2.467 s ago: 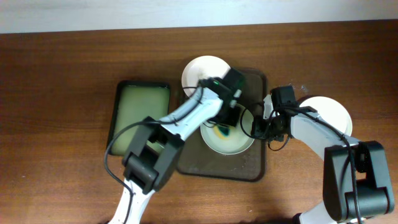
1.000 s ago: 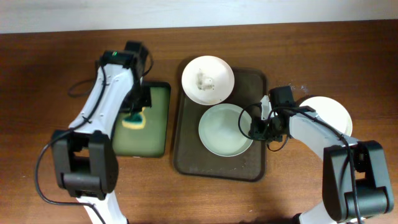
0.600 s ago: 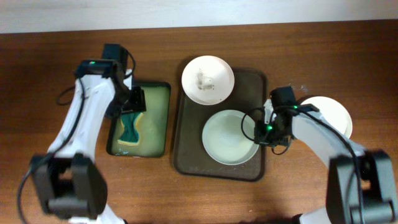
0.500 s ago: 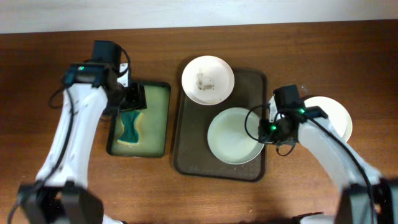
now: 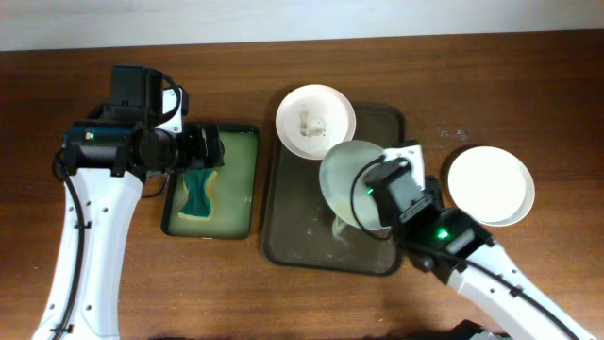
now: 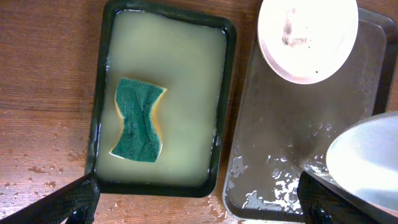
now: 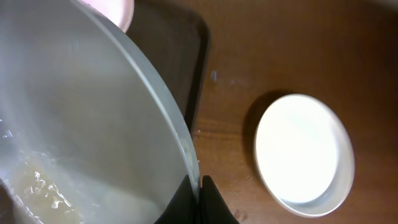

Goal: Clean dirty plates on tray and stack at the side
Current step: 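Lift the plate with the right gripper and stack it on the side plate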

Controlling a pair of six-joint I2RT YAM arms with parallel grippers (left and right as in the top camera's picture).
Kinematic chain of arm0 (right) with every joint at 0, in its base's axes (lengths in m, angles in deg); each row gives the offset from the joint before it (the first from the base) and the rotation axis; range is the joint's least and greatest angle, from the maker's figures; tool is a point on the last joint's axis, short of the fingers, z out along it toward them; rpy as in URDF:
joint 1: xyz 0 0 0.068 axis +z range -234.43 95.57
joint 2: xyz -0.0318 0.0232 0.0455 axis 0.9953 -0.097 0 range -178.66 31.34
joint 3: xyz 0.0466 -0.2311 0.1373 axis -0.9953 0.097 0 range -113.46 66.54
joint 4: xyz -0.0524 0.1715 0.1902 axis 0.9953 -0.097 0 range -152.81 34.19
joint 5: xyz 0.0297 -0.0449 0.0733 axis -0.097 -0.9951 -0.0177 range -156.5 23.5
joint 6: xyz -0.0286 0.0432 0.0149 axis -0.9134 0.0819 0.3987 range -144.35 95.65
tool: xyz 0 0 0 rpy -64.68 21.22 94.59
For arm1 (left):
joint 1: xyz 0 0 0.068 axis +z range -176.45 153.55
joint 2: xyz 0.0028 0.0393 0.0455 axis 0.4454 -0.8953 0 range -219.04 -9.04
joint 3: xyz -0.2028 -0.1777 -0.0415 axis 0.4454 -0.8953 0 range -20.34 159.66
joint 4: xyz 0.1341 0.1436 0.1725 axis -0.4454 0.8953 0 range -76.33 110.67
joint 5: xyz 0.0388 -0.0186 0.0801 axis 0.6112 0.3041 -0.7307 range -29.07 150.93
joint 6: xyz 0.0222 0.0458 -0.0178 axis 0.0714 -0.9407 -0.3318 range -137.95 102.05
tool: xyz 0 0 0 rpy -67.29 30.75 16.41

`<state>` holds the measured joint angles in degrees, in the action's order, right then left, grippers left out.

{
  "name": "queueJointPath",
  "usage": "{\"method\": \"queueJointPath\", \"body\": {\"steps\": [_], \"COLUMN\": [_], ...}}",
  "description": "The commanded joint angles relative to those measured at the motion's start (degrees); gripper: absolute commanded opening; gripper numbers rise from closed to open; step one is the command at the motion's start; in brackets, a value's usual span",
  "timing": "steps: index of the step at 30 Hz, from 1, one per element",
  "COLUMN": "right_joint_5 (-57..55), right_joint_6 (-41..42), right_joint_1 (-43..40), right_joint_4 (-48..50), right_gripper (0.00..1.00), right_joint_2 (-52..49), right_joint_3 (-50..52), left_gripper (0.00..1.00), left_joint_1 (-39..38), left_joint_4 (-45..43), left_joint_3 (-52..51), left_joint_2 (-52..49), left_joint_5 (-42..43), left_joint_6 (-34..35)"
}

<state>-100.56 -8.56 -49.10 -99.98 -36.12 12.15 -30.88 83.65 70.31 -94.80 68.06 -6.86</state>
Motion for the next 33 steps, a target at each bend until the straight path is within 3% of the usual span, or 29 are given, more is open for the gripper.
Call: {"method": "queueJointPath", "body": {"steps": [1, 12, 33], "right_joint_5": [-13.73, -34.01, -34.38], "right_joint_6": [-4.0, -5.14, -6.38], "right_joint_1": [7.3, 22.23, 25.03], "right_joint_4": [-0.02, -0.04, -0.02], "right_gripper": [0.04, 0.04, 0.04], "right_joint_2": [-0.04, -0.04, -0.11], "right_joint_3": [-1.07, -1.07, -1.05], "left_gripper": [1.0, 1.0, 1.0], "left_joint_1": [-0.02, -0.02, 0.0], "left_joint_4": [0.02, 0.11, 0.11], "left_joint_3": [0.61, 0.61, 0.61], "left_joint_2": [0.37, 0.37, 0.37], "left_joint_5": [0.59, 0.59, 0.59], "left_joint_6": [-0.5, -0.5, -0.5]}}
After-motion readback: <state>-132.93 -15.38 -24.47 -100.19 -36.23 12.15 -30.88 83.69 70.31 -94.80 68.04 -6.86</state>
